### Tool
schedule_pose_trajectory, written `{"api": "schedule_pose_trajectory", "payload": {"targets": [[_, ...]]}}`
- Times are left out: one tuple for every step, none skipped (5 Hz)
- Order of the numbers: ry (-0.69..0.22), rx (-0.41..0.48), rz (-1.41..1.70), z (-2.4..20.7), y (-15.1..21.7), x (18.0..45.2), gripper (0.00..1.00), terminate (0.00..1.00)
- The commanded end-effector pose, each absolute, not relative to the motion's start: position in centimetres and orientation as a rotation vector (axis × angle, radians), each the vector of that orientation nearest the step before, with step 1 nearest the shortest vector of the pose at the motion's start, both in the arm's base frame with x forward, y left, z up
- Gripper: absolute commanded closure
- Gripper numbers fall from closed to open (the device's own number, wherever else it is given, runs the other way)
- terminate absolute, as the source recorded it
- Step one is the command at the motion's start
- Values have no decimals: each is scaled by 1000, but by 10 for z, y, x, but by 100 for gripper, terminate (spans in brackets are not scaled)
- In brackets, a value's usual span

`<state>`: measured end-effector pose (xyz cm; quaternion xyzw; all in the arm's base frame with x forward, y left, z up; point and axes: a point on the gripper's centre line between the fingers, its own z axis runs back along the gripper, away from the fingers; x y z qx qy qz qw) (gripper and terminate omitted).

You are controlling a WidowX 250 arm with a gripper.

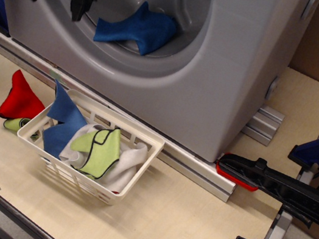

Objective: Take clothes out of laundry machine

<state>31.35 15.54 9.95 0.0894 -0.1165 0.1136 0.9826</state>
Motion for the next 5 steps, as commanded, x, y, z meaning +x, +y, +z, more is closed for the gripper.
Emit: {"api": "schedule_pose_trajectory", "payload": {"targets": [[-441, 70, 138, 119, 150, 322, 0, 0], [-527, -36, 84, 114, 141, 330, 0, 0], [-517, -8, 8, 110, 123, 341, 0, 0], [-532, -15, -36, 107, 115, 345, 0, 0], [-540, -50, -68, 104, 105, 356, 0, 0]]}}
